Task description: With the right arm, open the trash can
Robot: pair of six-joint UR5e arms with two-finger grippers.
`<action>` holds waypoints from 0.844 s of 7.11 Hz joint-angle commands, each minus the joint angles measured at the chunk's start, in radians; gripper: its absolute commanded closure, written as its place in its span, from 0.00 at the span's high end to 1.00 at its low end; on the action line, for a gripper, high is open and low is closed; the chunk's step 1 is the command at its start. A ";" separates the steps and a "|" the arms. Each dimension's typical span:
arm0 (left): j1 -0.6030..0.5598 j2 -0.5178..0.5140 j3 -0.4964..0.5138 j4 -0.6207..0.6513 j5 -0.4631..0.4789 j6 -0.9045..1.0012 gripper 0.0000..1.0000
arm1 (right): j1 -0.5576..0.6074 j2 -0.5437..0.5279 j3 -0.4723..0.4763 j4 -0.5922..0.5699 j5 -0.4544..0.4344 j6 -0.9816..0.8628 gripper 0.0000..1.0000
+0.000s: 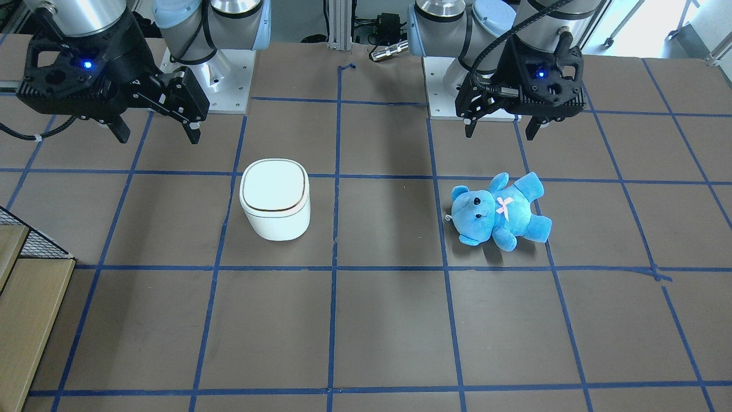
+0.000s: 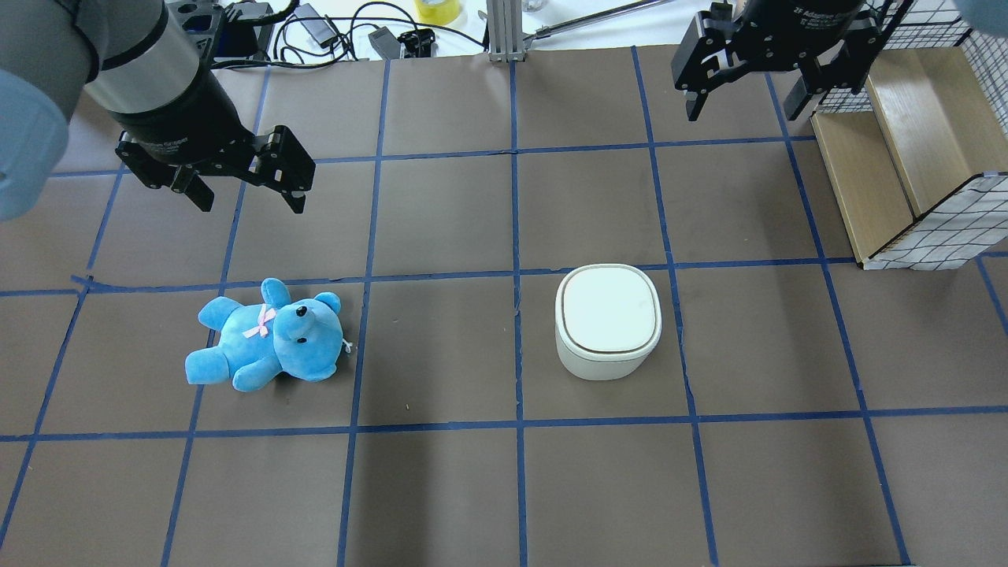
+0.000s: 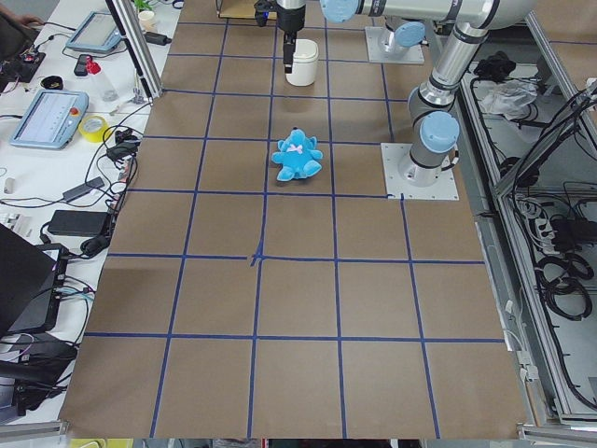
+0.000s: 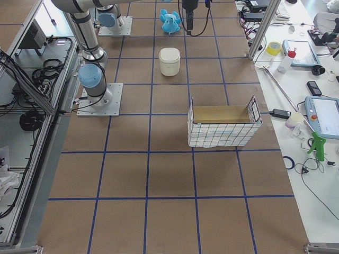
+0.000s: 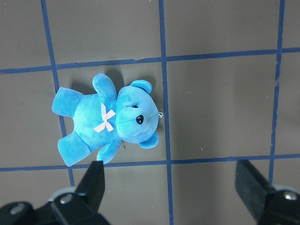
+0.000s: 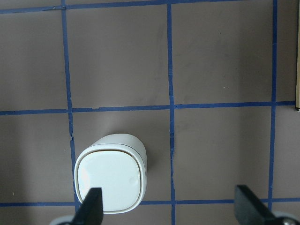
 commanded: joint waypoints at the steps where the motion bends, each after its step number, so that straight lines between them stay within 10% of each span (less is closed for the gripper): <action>1: 0.000 0.000 0.000 0.000 0.000 0.000 1.00 | -0.001 0.000 0.000 0.000 0.002 0.002 1.00; 6: 0.000 0.000 0.000 0.000 0.000 0.000 1.00 | 0.001 -0.005 0.001 0.009 0.003 0.009 1.00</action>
